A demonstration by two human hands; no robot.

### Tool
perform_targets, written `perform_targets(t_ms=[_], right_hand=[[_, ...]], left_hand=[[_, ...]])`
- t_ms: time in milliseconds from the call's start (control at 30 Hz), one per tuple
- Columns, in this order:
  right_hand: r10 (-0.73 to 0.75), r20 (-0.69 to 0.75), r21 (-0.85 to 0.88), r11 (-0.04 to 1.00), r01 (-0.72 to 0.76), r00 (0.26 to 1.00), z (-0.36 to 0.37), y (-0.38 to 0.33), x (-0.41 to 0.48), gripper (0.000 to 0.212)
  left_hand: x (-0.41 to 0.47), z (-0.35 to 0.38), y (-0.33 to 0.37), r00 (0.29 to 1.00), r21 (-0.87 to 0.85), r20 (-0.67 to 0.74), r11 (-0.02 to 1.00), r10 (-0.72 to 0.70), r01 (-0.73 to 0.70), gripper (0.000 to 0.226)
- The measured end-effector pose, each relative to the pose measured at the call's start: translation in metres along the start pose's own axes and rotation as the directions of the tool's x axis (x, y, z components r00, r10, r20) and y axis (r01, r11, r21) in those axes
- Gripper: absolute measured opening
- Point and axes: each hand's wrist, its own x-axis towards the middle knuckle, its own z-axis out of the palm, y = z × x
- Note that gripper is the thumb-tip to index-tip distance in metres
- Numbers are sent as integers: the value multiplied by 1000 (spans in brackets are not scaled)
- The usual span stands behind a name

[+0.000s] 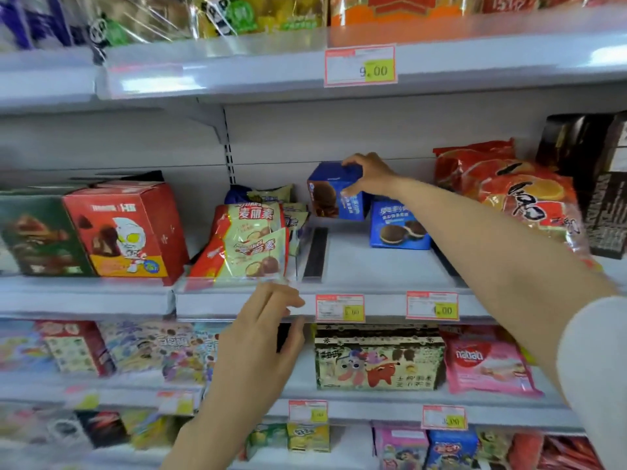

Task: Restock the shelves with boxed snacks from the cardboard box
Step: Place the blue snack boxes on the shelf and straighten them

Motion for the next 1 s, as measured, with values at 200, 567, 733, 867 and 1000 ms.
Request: perform_targets(t_ms=[200,567,733,867,1000], right_hand=[[90,109,-377,925,-43,990,16,15,6,48],[-480,-290,-363,856,369,828,4,0,-228,24],[-268,-306,-356,922,151,914,18,68,-379,23],[72,-221,-309,941,-140,973,7,125,-489,22],[357,-233,-244,879,-410,905,-22,164,-597,21]], left_hand=[[-7,5,3,1000,-44,7,999,5,-5,12],[-26,91,53,958,-98,180,973,224,-209,21],[-64,165,104,857,-150,347,925,381,-350,23],[-96,213,168,790,-253,385,878,477,-407,17],[-120,246,261,703,-382,421,815,573,-436,19]])
